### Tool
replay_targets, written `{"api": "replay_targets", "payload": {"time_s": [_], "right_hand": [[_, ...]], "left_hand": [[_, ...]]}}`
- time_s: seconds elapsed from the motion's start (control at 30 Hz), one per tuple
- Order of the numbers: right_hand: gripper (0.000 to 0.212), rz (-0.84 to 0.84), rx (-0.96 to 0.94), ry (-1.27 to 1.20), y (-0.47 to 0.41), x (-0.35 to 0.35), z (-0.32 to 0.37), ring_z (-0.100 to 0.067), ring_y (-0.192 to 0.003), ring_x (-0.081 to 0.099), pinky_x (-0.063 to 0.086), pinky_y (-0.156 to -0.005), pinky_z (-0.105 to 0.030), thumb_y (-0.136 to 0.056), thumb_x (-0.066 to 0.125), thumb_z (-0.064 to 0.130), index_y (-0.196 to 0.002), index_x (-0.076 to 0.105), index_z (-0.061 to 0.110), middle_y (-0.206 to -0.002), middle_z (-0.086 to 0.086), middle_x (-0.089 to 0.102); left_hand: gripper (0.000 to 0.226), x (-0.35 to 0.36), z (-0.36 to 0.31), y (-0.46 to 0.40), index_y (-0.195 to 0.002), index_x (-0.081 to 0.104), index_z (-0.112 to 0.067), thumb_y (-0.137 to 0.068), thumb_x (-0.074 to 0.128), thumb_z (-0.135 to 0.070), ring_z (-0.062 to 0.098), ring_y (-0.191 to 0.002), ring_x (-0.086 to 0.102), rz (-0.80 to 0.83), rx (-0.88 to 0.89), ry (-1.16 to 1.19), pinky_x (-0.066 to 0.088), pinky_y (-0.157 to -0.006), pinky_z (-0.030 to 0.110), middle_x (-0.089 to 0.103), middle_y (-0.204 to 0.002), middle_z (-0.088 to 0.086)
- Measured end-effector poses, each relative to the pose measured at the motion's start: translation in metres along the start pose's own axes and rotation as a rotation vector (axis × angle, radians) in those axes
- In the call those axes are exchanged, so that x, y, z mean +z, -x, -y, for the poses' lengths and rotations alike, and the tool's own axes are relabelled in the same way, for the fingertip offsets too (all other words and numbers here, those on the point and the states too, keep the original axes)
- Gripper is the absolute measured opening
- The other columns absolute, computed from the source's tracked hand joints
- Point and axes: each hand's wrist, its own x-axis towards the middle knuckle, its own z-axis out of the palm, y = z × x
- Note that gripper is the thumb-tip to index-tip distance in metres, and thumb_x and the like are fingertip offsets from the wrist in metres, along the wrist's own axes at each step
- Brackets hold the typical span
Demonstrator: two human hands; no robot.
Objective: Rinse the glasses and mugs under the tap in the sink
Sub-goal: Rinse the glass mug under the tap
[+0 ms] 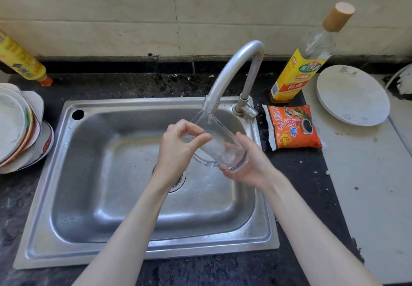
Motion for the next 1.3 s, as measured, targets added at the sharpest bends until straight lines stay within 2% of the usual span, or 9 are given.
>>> {"api": "replay_targets", "payload": {"time_s": [0.23, 0.37, 0.53, 0.67, 0.8, 0.9, 1.07, 1.2, 1.3], "right_hand": [[0.057, 0.220, 0.130, -0.232, -0.008, -0.002, -0.024, -0.024, -0.066, 0.058, 0.050, -0.051, -0.026, -0.083, 0.056, 0.054, -0.116, 0.052, 0.007, -0.084, -0.015, 0.065], [0.064, 0.299, 0.143, -0.194, -0.008, -0.008, -0.021, -0.025, -0.069, 0.061, 0.051, -0.050, -0.025, -0.087, 0.045, 0.060, -0.121, 0.050, 0.006, -0.090, -0.019, 0.063], [0.067, 0.212, 0.138, -0.213, -0.015, -0.014, -0.021, -0.028, -0.079, 0.062, 0.053, -0.053, -0.029, -0.086, 0.052, 0.056, -0.129, 0.050, 0.006, -0.102, -0.020, 0.062], [0.058, 0.173, 0.132, -0.207, -0.013, -0.012, -0.023, -0.028, -0.074, 0.062, 0.052, -0.048, -0.025, -0.074, 0.059, 0.043, -0.116, 0.054, 0.003, -0.096, -0.020, 0.061], [0.048, 0.099, 0.130, -0.140, -0.011, -0.010, -0.022, -0.033, -0.079, 0.064, 0.058, -0.054, -0.032, -0.091, 0.045, 0.042, -0.110, 0.056, -0.001, -0.096, -0.025, 0.064], [0.037, -0.022, -0.042, 0.120, -0.007, -0.010, -0.010, -0.029, -0.092, 0.065, 0.057, -0.072, -0.039, -0.096, 0.044, 0.030, -0.113, 0.057, 0.000, -0.103, -0.018, 0.066], [0.039, -0.612, -0.739, 0.670, -0.013, -0.021, 0.023, -0.024, -0.092, 0.062, 0.051, -0.087, -0.045, -0.092, 0.053, 0.029, -0.125, 0.050, 0.009, -0.100, -0.003, 0.060], [0.046, -0.646, -0.944, 1.145, -0.025, -0.026, 0.045, -0.029, -0.111, 0.054, 0.041, -0.099, -0.039, -0.092, 0.054, 0.027, -0.132, 0.048, 0.006, -0.134, -0.012, 0.045], [0.031, -0.663, -1.024, 1.308, -0.032, -0.024, 0.054, -0.025, -0.113, 0.053, 0.040, -0.089, -0.029, -0.096, 0.047, 0.022, -0.120, 0.060, 0.007, -0.127, -0.010, 0.055]], "left_hand": [[0.079, 0.008, 0.017, 0.007, -0.136, 0.033, -0.019, -0.070, 0.078, -0.019, 0.012, -0.112, 0.057, 0.210, -0.334, 0.311, 0.043, -0.097, 0.027, 0.058, -0.119, -0.010], [0.044, 0.008, 0.014, 0.003, -0.110, 0.053, -0.018, -0.073, 0.072, -0.005, 0.015, -0.092, 0.066, 0.248, -0.245, 0.330, 0.050, -0.077, 0.028, 0.068, -0.104, -0.001], [0.042, 0.008, 0.017, -0.002, -0.099, 0.058, -0.032, -0.064, 0.079, -0.024, 0.012, -0.079, 0.060, 0.246, -0.143, 0.135, 0.050, -0.070, 0.030, 0.064, -0.099, 0.002], [0.014, 0.011, 0.022, 0.010, -0.090, 0.059, -0.019, -0.082, 0.065, -0.028, 0.009, -0.060, 0.055, 0.179, -0.219, 0.262, 0.046, -0.064, 0.027, 0.057, -0.062, -0.007], [0.034, 0.015, 0.020, 0.014, -0.067, 0.040, -0.015, -0.082, 0.047, -0.044, 0.007, -0.050, 0.034, 0.161, -0.245, 0.347, 0.030, -0.057, 0.025, 0.037, -0.049, -0.013], [0.033, 0.016, 0.012, 0.014, -0.067, 0.037, -0.014, -0.088, 0.045, -0.038, 0.006, -0.050, 0.028, 0.146, -0.235, 0.346, 0.027, -0.052, 0.020, 0.032, -0.051, -0.014], [0.033, 0.016, 0.009, 0.018, -0.078, 0.048, 0.003, -0.095, 0.044, -0.024, 0.001, -0.051, 0.030, 0.156, -0.118, 0.104, 0.026, -0.051, 0.018, 0.034, -0.059, -0.005], [0.036, 0.009, 0.010, 0.022, -0.075, 0.045, 0.006, -0.095, 0.044, -0.024, 0.004, -0.052, 0.029, 0.095, -0.144, 0.114, 0.025, -0.050, 0.019, 0.033, -0.058, -0.003], [0.033, 0.010, 0.009, 0.023, -0.068, 0.043, -0.005, -0.096, 0.044, -0.022, 0.003, -0.050, 0.028, 0.082, -0.157, 0.120, 0.025, -0.048, 0.016, 0.034, -0.058, -0.002]]}}
